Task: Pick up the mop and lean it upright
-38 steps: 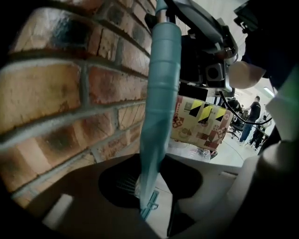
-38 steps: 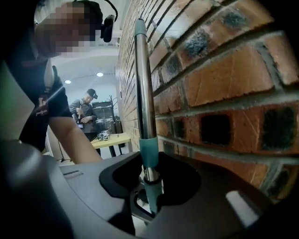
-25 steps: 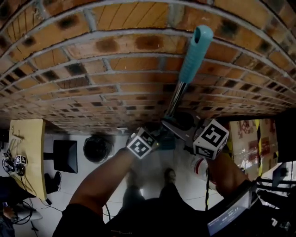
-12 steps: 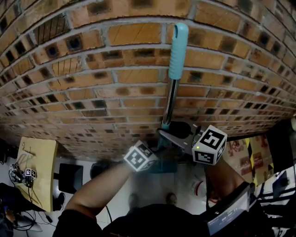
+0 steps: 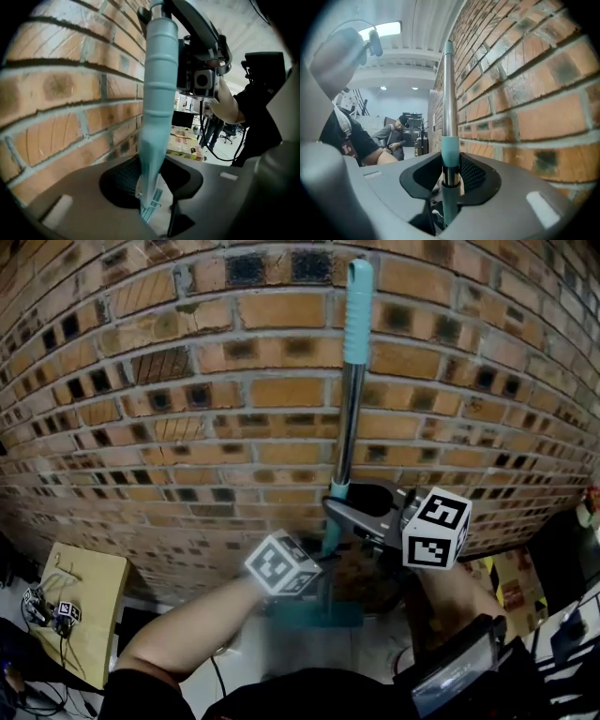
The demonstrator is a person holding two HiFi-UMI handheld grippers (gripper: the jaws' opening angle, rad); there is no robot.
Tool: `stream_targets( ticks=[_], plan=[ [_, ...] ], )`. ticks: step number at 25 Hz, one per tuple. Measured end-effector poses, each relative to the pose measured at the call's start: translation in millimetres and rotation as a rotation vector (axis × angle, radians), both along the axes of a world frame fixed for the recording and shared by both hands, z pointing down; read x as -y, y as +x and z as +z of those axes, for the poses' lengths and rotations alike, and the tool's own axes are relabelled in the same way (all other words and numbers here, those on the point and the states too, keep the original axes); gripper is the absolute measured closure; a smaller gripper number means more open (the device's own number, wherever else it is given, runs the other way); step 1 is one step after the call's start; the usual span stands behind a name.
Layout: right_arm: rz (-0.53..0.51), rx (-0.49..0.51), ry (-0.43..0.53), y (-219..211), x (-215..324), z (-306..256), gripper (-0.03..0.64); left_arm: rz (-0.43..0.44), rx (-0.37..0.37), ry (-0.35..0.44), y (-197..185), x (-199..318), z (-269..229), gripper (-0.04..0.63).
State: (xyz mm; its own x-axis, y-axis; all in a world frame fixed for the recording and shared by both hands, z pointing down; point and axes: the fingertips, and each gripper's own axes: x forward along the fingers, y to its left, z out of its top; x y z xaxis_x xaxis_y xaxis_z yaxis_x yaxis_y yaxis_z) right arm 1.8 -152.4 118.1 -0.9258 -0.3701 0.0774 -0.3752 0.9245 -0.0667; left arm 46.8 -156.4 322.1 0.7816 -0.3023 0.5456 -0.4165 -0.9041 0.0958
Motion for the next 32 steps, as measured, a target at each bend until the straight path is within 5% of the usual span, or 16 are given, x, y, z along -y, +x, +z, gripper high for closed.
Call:
stream_targets(
  ticks=[20, 32],
  plan=[
    [-0.024, 0.11, 0.161, 12, -28, -200, 0.489, 0.08, -0.014, 0.163, 5, -8, -210, 0.462],
    [-0.037, 0.11, 0.198, 14, -27, -247, 0.489, 0.102, -0.011, 0.191, 11, -6, -259, 0.462]
  ],
)
